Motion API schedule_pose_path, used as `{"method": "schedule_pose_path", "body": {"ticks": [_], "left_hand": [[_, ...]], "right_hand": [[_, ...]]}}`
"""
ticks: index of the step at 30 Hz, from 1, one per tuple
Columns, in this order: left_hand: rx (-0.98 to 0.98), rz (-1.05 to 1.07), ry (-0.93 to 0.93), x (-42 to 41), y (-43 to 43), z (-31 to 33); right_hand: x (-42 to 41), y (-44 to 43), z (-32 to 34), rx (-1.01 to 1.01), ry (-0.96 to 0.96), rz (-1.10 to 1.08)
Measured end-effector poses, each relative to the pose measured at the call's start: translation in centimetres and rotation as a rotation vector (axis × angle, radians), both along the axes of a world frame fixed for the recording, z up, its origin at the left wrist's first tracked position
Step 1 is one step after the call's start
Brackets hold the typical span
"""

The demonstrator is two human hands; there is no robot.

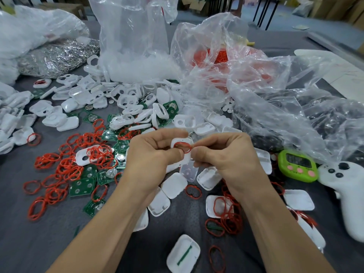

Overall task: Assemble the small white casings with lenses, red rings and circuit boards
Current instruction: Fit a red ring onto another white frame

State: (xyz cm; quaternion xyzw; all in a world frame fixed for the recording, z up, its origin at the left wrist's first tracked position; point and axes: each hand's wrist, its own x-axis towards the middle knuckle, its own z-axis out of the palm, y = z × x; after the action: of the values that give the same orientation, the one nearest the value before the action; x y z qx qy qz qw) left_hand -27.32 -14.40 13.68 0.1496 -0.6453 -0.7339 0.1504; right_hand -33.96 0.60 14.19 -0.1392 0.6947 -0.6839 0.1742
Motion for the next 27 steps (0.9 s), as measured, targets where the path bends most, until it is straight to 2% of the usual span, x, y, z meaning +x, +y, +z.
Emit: {"method": "schedule_pose_path", "body": {"ticks": [5,8,14,24,27], "left_hand": [[0.131,-0.140,-0.046,0.0,-0.6,0.2],[0.215,-0.238,-0.058,0.0,-0.8,0.2],[0.179,-0.321,-0.058,0.1,-0.9,-0.1],[-0.041,-0.196,-0.062,0.1,0.0,-0.2],[-0.023,-0.101,-0.047,-0.2,0.1,-0.2]], "right_hand": [[-0.2,0.3,0.1,0.006,0.016,0.043],[-0.4,0.6,0.0,-0.065,-0.035,0.042],[-0.4,1.1,0.2,-0.085,-0.076,0.156],[-0.4,0.1,-0.6,-0.024,-0.097,-0.024],[-0.5,-0.3,-0.6,-0.045,-0.120,-0.042]]}}
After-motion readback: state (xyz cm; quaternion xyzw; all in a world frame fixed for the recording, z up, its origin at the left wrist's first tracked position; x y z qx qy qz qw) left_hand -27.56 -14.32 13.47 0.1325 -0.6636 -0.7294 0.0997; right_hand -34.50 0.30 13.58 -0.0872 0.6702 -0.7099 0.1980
